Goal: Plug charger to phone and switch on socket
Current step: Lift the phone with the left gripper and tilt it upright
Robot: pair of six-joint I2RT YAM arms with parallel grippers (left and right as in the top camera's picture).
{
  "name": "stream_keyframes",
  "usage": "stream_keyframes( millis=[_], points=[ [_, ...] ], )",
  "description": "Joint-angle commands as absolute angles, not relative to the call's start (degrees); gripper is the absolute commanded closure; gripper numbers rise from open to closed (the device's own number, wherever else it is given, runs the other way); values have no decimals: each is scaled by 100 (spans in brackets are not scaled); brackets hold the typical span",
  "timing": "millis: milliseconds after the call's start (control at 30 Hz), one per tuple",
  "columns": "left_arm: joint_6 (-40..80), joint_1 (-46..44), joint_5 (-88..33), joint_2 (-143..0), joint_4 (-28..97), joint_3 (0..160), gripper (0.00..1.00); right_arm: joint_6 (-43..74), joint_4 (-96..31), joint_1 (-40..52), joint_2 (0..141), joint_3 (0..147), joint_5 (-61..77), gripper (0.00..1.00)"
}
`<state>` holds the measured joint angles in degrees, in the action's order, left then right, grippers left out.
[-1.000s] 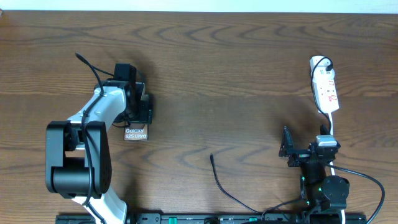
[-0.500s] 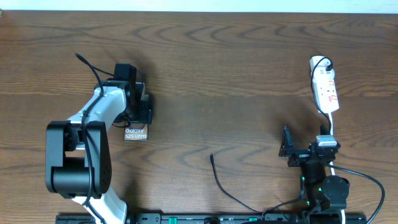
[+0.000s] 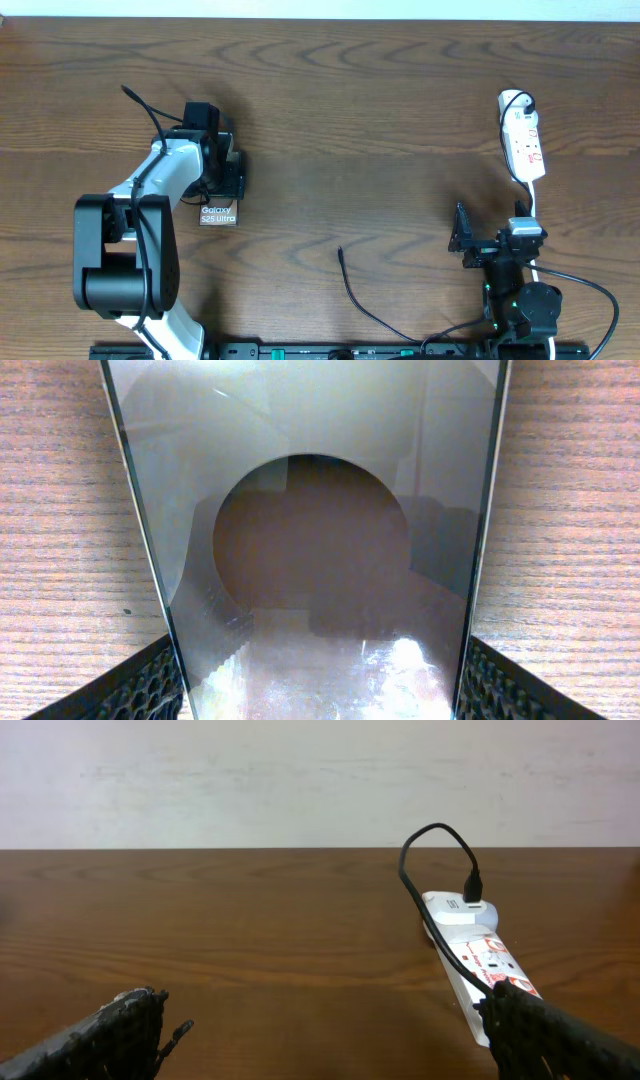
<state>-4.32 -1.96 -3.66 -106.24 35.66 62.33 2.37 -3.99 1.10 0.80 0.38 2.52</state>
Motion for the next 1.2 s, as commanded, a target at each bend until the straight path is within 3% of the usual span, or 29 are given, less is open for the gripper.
stream_keyframes(
  millis=[0, 600, 767, 900, 1167],
  points=[
    [-314, -209, -237, -10818, 3647, 6110, 93, 272, -425, 150, 80, 32, 204, 1],
    [-161, -207, -735, -10031, 4110, 6514, 93, 272, -425, 150, 80, 32, 204, 1],
    [-130, -207, -1920, -9870, 4101, 6514, 93, 272, -425, 150, 80, 32, 204, 1],
    [217, -207, -3555, -9867, 4080, 6512, 93, 272, -425, 150, 80, 32, 204, 1],
    [1953, -207, -6154, -9867, 3627, 6512, 92, 272, -425, 150, 82, 32, 204, 1]
  ],
)
